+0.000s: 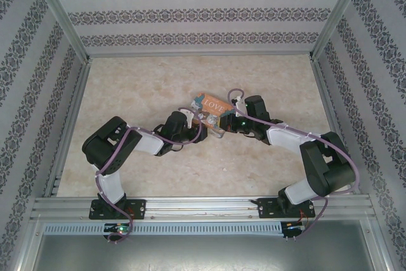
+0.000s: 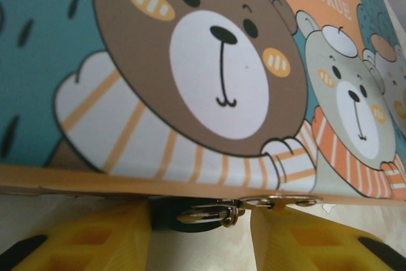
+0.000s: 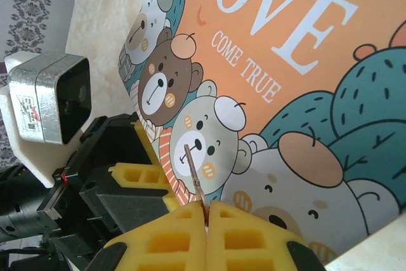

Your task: Unlock the padlock with the key

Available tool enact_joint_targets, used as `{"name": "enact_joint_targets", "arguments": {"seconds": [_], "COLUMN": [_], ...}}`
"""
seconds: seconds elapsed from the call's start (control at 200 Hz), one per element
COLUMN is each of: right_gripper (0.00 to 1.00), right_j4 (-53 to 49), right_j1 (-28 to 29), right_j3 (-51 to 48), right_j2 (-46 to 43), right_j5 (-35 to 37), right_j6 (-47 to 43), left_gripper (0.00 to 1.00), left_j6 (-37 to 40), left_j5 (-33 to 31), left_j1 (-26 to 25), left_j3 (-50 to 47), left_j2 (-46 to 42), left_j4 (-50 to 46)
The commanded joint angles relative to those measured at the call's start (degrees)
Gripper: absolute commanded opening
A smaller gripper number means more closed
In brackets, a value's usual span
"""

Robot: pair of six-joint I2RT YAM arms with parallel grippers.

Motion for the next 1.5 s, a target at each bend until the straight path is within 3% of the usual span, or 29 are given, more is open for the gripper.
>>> {"name": "enact_joint_targets", "arguments": {"seconds": [0.0,0.475,0.749,1.064,1.494], "right_gripper": [0.00,0.00,0.00,0.00,0.00], "right_j4": [-4.75,-5.22,-5.49,-5.84,-6.99], "right_j1": [0.81,0.99,1.23,1.25,0.41], "right_j3": [-1.83,-0.88,-0.60,-0.51,1.78], "right_j2": [0.19,0.06,-0.39,-1.79,-8.28], "right_j5": [0.84,0.74,0.58,0.34,-1.28], "right_j6": [0.29,0.24,0.02,0.10,0.52], "left_gripper": [0.43,0.43,0.36,0.21,0.11], "left_j6": [1.60,3.31,4.80,3.69,0.10], "left_j5": [-1.04,-3.67,-5.28,-4.91,-2.40], "left_j1": [-0.90,-2.48,-3.37,-3.37,-3.37], "left_j3": [1.30,4.29,6.13,5.82,3.21], "left_j2": [2.05,4.04,4.21,3.67,-3.72], "left_j4": [-2.91,-5.62,-8.05,-6.44,-7.57]}}
